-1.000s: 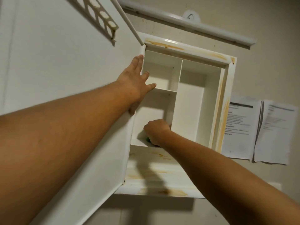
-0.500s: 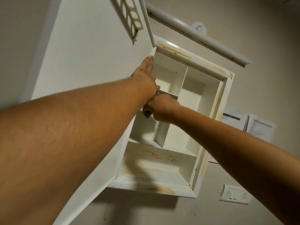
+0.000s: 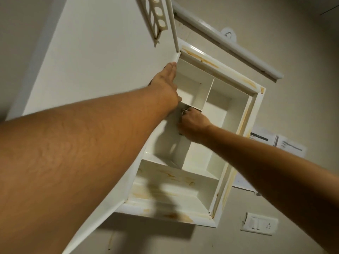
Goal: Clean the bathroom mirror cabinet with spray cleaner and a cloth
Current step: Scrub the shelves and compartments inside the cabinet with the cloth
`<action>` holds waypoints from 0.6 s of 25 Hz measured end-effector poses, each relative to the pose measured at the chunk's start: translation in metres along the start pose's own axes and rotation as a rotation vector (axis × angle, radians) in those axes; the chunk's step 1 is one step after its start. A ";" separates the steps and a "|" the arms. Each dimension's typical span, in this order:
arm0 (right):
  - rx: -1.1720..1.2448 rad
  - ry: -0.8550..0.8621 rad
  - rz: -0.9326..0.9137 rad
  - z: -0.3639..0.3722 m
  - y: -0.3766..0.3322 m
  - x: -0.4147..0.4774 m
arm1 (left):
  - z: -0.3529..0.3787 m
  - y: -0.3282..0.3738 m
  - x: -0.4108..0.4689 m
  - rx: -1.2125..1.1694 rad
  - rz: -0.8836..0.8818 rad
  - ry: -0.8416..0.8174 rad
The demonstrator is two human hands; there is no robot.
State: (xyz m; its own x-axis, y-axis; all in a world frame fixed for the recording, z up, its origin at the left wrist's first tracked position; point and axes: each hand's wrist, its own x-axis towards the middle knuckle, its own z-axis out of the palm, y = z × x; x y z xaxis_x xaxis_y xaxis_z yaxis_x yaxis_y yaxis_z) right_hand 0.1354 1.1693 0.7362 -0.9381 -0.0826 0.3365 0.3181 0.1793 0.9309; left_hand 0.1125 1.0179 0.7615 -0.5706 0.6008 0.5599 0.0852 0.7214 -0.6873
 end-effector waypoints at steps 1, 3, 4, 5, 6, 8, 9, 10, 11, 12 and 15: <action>0.006 -0.011 0.032 -0.002 -0.013 -0.003 | 0.001 -0.001 0.000 -0.003 0.006 0.024; 0.072 -0.123 -0.046 -0.007 -0.061 -0.025 | 0.003 0.000 -0.001 -0.011 0.000 0.049; 0.127 -0.153 -0.144 -0.015 -0.075 -0.039 | 0.003 0.000 -0.002 -0.006 -0.007 0.040; 0.180 -0.199 -0.216 -0.018 -0.076 -0.050 | 0.003 -0.001 -0.003 -0.003 -0.001 0.039; 0.235 -0.211 -0.282 -0.018 -0.065 -0.051 | 0.002 -0.001 -0.004 -0.010 0.009 0.046; 0.279 -0.193 -0.236 -0.015 -0.025 -0.034 | 0.001 0.000 -0.003 -0.021 -0.007 0.053; 0.234 -0.157 -0.148 -0.011 -0.004 -0.021 | 0.001 0.000 -0.002 -0.018 -0.015 0.051; 0.209 -0.106 -0.058 -0.010 0.010 -0.013 | 0.003 0.001 0.000 -0.015 -0.014 0.049; 0.202 -0.067 0.023 -0.008 0.010 -0.008 | 0.003 0.001 0.002 -0.013 -0.015 0.049; 0.192 -0.059 0.067 -0.007 -0.002 -0.008 | 0.004 0.003 0.004 -0.009 -0.016 0.054; 0.228 -0.103 -0.003 -0.011 -0.027 -0.023 | 0.006 0.004 0.004 -0.013 -0.027 0.061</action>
State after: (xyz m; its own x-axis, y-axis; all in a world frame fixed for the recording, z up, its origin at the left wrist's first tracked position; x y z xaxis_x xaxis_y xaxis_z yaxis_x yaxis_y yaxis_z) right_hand 0.1502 1.1557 0.7049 -0.9517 0.0153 0.3067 0.2873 0.3969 0.8718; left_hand 0.1054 1.0211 0.7583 -0.5222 0.6005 0.6056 0.0813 0.7419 -0.6655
